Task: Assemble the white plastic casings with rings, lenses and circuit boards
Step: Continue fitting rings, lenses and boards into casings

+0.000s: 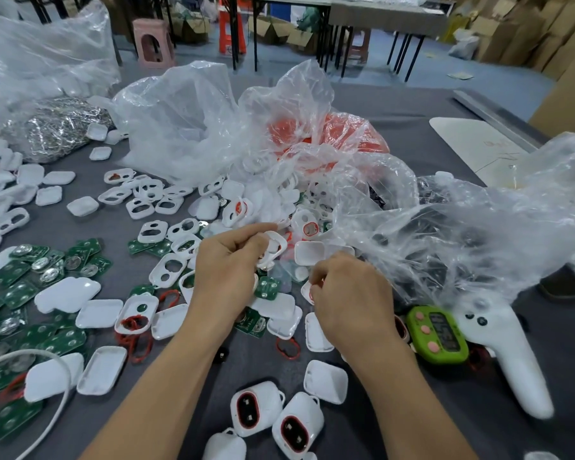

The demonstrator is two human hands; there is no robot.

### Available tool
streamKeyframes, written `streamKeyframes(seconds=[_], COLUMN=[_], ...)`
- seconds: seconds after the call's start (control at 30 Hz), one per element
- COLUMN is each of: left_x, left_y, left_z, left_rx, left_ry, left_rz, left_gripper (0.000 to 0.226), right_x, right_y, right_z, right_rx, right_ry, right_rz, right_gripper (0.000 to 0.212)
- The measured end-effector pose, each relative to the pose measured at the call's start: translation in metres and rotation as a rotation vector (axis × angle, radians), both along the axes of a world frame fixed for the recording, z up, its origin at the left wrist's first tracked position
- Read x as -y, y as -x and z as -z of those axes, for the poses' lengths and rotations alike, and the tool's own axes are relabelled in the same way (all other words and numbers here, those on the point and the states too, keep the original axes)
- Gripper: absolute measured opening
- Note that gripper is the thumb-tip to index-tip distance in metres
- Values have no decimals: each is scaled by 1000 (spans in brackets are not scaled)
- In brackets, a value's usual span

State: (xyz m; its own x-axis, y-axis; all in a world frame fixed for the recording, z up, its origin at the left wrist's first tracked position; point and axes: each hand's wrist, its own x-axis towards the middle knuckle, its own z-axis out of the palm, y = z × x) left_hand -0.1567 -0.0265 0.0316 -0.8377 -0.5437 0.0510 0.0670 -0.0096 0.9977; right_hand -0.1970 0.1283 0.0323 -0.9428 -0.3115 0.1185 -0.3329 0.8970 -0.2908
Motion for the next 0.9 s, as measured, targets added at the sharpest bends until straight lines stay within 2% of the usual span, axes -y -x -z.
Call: streamKeyframes(seconds=[0.13, 0.33, 0.4, 0.47, 0.57, 0.63, 0.7, 0.77, 0.83, 0.9], left_x=[0, -4, -5, -5, -8, -11, -14, -15, -15, -15], left_y=[-2, -7, -7, -4, -2, -1, -2, -3, -5, -7], left_z=[-1, 0, -1, -1, -4, -6, -4, -4, -5, -4], left_rx=[21, 66, 67, 51, -31, -26, -8, 27, 45, 62], left_ry=[128, 366, 373, 304, 70, 25, 120, 306, 420, 486], left_rz=[-59, -182, -198, -151, -12, 16, -11, -64, -120, -139], left_gripper=[28, 24, 26, 22, 18, 21, 18, 20, 30, 28], right_x=[2, 0, -2, -5, -3, 3, 8, 13, 14, 14], right_y=[0, 1, 1, 3, 5, 2, -1, -2, -2, -3], right_z=[0, 2, 3, 2, -1, -5, -6, -6, -4, -2], right_rx=[-36, -61, -58, 0, 181, 371, 583, 795, 933, 986], right_ry=[25, 76, 189, 411, 827, 1084, 1323, 1517, 1614, 1608], right_rz=[59, 80, 72, 83, 107, 89, 58, 74, 86, 71], right_gripper=[19, 5, 9, 17, 20, 27, 32, 20, 13, 16])
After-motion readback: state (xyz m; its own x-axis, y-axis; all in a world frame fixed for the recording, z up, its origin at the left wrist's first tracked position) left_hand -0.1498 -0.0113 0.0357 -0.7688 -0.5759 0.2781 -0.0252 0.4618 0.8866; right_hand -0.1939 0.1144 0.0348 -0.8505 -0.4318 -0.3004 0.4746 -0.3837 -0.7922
